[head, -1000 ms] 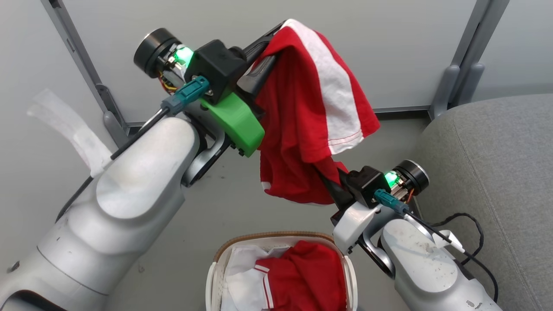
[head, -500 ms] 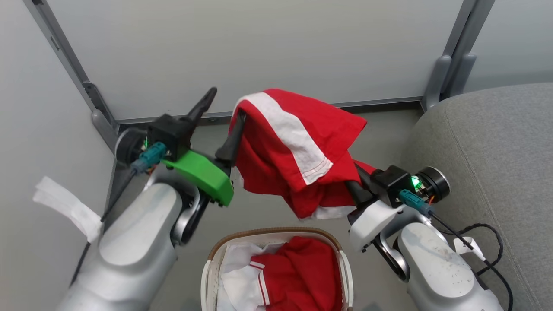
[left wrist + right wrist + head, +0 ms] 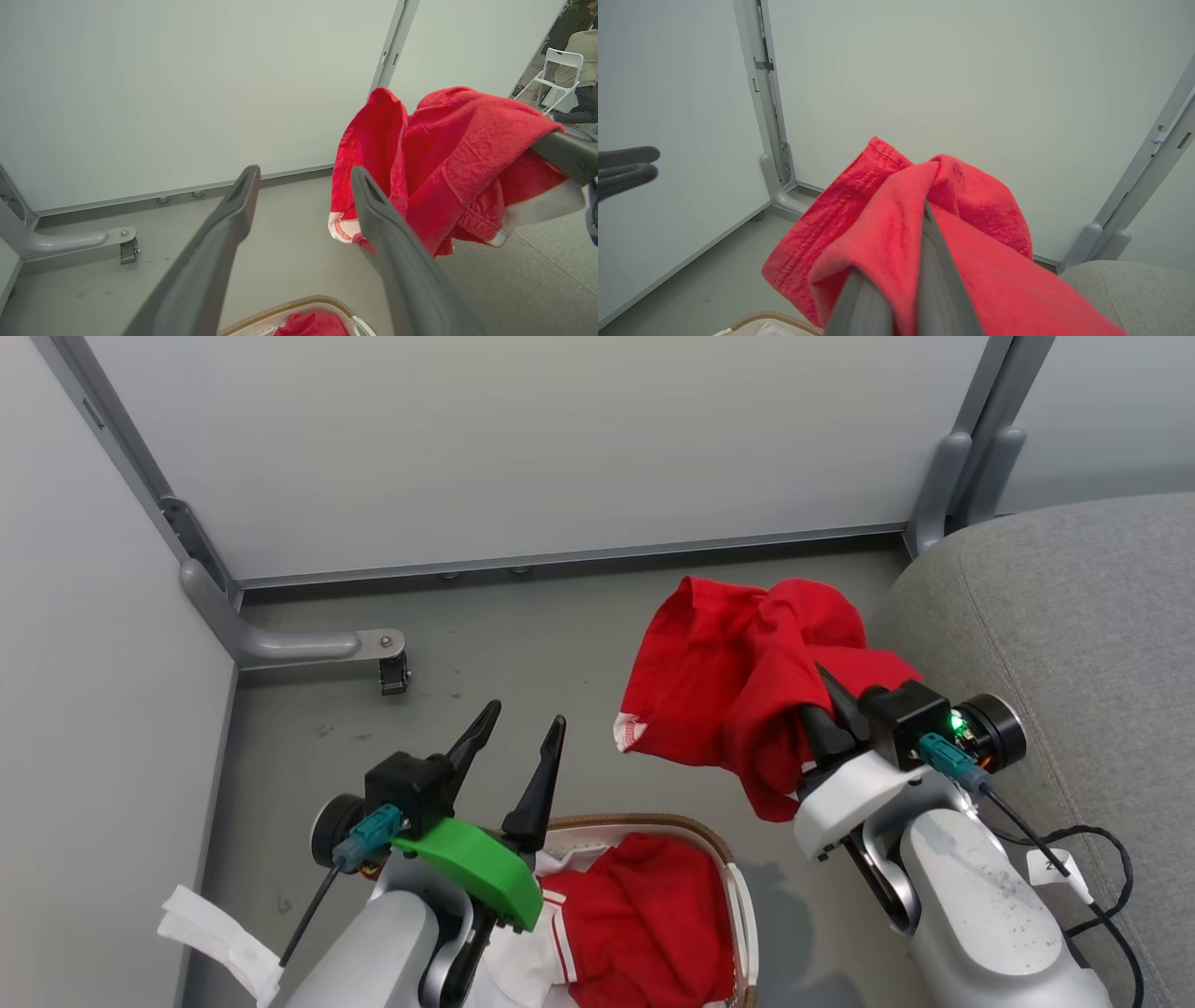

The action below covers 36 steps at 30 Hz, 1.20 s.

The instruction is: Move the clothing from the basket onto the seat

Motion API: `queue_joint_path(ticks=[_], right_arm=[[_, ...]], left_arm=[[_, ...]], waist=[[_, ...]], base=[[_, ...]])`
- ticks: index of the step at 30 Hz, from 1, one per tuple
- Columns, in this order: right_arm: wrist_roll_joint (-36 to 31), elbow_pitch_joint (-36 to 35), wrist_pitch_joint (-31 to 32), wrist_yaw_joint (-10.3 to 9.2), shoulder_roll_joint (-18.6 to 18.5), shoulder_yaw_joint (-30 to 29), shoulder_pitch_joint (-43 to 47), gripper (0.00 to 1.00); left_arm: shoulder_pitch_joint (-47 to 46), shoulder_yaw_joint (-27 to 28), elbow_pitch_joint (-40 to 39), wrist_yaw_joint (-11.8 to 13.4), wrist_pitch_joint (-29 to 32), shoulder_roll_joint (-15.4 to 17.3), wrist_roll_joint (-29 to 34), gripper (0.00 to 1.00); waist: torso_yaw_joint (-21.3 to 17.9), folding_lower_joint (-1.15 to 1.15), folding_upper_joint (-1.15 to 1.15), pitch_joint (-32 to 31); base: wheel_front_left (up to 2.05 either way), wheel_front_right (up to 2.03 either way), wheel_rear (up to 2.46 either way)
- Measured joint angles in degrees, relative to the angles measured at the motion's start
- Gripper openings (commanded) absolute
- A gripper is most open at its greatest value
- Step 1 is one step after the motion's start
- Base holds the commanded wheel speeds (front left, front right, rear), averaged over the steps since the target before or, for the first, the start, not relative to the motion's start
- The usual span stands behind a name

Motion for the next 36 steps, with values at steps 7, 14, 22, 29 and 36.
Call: queue_joint_path(ticks=[7,14,22,29,36], right_arm=[[-0.44,-0.32,0.0,0.0,-0.01,-1.75,1.02,0.0],[-0.94,-0.85,0.0,-0.01,0.01,-3.01,1.13,0.0],[-2.1,-2.3,0.0,0.0,0.03,-4.69,1.41,0.0],[-3.74,-4.03,0.0,0.0,-0.01,-7.5,2.45,0.0],[-3.71,-5.2,0.0,0.0,-0.11,-9.2,3.55,0.0]], left_arm=[[3.74,3.32,-0.66,-1.03,0.0,-1.92,3.89,1.0],[5.26,5.9,-1.76,-1.75,0.0,-3.31,6.66,1.0],[7.26,7.24,-3.89,-2.09,0.0,-4.1,8.61,1.0],[8.33,6.68,-5.46,-2.25,0.0,-4.71,10.23,1.0],[8.06,4.68,-5.68,-2.3,-0.01,-4.91,11.33,1.0]], waist=[[-1.03,0.0,0.0,0.47],[-1.74,0.0,0.0,0.88],[-5.21,0.0,0.0,1.17],[-11.55,0.0,0.0,1.69],[-19.23,0.0,0.0,3.08]], base=[[0.0,0.0,0.0],[0.0,0.0,0.0],[0.0,0.0,0.0],[0.0,0.0,0.0],[0.0,0.0,0.0]])
